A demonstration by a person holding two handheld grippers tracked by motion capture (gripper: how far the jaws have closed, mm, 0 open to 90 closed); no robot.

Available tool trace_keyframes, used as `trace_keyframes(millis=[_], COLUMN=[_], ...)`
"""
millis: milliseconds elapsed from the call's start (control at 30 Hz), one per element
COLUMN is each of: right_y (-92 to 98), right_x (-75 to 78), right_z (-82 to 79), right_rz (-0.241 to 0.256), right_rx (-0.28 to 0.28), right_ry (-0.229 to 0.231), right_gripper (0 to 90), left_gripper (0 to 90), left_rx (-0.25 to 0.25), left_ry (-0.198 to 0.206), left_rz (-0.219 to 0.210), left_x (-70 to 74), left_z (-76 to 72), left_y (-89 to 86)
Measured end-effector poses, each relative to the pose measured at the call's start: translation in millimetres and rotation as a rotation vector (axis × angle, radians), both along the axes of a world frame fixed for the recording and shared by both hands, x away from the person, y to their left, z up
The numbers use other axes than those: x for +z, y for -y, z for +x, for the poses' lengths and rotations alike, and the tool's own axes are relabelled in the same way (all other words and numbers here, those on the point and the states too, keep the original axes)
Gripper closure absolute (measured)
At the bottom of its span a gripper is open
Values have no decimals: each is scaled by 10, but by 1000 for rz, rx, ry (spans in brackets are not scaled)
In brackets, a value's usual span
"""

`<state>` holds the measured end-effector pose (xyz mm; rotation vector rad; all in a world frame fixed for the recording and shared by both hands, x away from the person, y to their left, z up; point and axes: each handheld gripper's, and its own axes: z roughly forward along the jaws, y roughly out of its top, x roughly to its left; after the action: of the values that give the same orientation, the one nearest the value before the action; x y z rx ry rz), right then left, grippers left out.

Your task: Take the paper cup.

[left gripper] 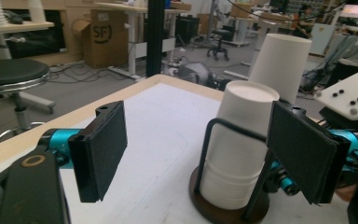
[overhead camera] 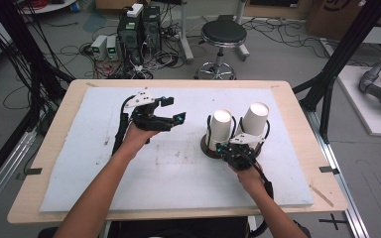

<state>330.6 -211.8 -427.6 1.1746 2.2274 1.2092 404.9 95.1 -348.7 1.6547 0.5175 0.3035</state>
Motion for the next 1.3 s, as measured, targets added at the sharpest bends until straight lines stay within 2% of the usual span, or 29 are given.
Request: trace_keyframes(millis=[267,467,733,833,933,1133,1300], right_y=[-8,-13,-11,-8,-6,-5,-4], right_x=[9,10,4,5,4,4,4], right_z=[-9,-11,-2,-2,-1,-1,0], right_rz=[1,2,9,15,12,12,12], right_rx=[-14,-20,-18,-18,-16,-15,-13], right_ry=[18,14,11,4,7,7,7], right_gripper=[900,900,900,900,900,900,900], left_gripper=[204,204,200,200,200,199,199], left_rx=[-60,-82,-116,-132,-135,-141,-151], left_ry=[-12,-13,-17,-22,-27,-37,-38], left_rz=[44,63,63,79,100,96,119], left_x=[24,6,6,-23,-58,-84,-77], left_z=[102,121,133,132,147,168,176], left_y=[353,506,740,827,890,1000,1136])
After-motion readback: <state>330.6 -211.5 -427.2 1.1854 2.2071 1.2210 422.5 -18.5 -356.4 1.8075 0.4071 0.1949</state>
